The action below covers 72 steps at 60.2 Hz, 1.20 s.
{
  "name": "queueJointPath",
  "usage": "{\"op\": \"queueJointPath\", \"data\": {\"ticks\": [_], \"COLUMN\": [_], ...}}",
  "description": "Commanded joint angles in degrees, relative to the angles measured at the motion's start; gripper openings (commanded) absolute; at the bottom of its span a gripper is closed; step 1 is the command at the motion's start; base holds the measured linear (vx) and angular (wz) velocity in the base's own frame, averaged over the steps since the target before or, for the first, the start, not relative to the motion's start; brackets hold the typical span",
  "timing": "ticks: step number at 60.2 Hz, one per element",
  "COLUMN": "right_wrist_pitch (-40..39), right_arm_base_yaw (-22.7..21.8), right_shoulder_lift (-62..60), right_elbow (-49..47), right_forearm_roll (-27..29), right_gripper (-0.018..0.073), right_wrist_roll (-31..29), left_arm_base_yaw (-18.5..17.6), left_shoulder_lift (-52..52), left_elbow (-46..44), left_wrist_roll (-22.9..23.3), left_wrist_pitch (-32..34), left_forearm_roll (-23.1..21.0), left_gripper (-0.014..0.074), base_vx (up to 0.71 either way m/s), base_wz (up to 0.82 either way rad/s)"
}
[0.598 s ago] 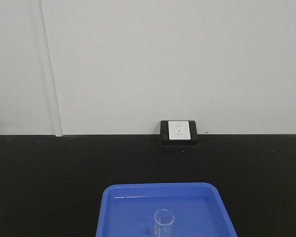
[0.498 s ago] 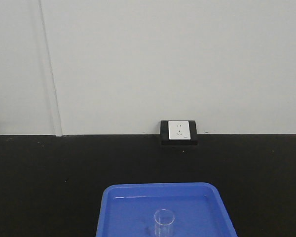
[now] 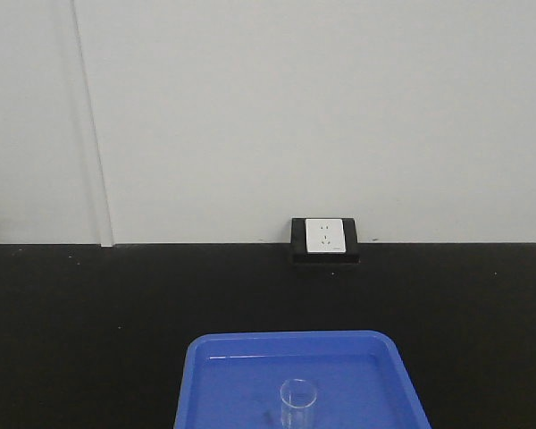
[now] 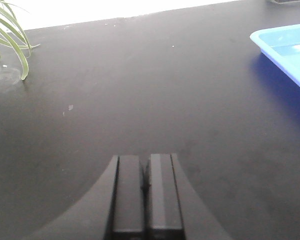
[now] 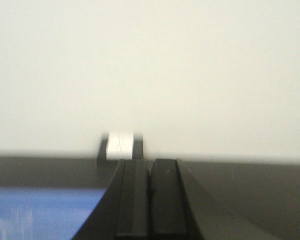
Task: Move beaker to silver tray on left bench
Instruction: 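Move the right gripper toward the clear beaker in the blue tray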
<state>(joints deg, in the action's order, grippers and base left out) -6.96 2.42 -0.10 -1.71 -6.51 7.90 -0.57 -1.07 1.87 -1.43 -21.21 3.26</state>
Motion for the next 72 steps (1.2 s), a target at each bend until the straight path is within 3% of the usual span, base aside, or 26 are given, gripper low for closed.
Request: {"op": "queueJointPath", "data": {"ticks": [1, 10, 21, 30, 47, 57, 72], "right_wrist_pitch": [-7.06, -6.49, -9.10, -9.46, -9.60, -8.81, -9.44], "right_arm_base_yaw": [-0.13, -0.13, -0.13, -0.13, -0.13, -0.13, -0.13], "right_shoulder_lift": [4.78, 21.66, 41.96, 51.89, 59.30, 59.70, 60.55], "right_elbow": [-8.83, -21.84, -33.98, -37.91, -38.15, -38.15, -38.15], "right_forearm_roll": [-0.80, -0.83, -0.39, -0.39, -0.39, -0.39, -0.19], "right_gripper": [-0.0011, -0.0011, -0.0011, -0.0011, 0.0041, 0.0207, 0.0697], "right_wrist_roll": [-1.38, -6.45, -5.89, -4.26, -3.07, -3.07, -2.82], "left_arm_base_yaw": [-0.33, -0.33, -0.33, -0.33, -0.33, -0.33, -0.33], "left_shoulder_lift": [-0.42, -0.42, -0.42, -0.42, -0.42, -0.42, -0.42], "left_elbow": [1.14, 1.14, 1.14, 1.14, 1.14, 1.14, 1.14], "left_wrist_roll": [0.10, 0.10, 0.10, 0.10, 0.10, 0.10, 0.10], "left_wrist_pitch": [4.32, 4.32, 4.32, 4.32, 4.32, 4.32, 4.32], "left_forearm_roll": [-0.16, -0.16, -0.16, -0.16, -0.16, -0.16, -0.16], "left_gripper": [0.0001, 0.0001, 0.0001, 0.0001, 0.0001, 0.0001, 0.0001], "base_vx": [0.00, 0.00, 0.00, 0.00, 0.00, 0.00, 0.00], "base_wz": [0.01, 0.00, 0.00, 0.00, 0.00, 0.00, 0.00]}}
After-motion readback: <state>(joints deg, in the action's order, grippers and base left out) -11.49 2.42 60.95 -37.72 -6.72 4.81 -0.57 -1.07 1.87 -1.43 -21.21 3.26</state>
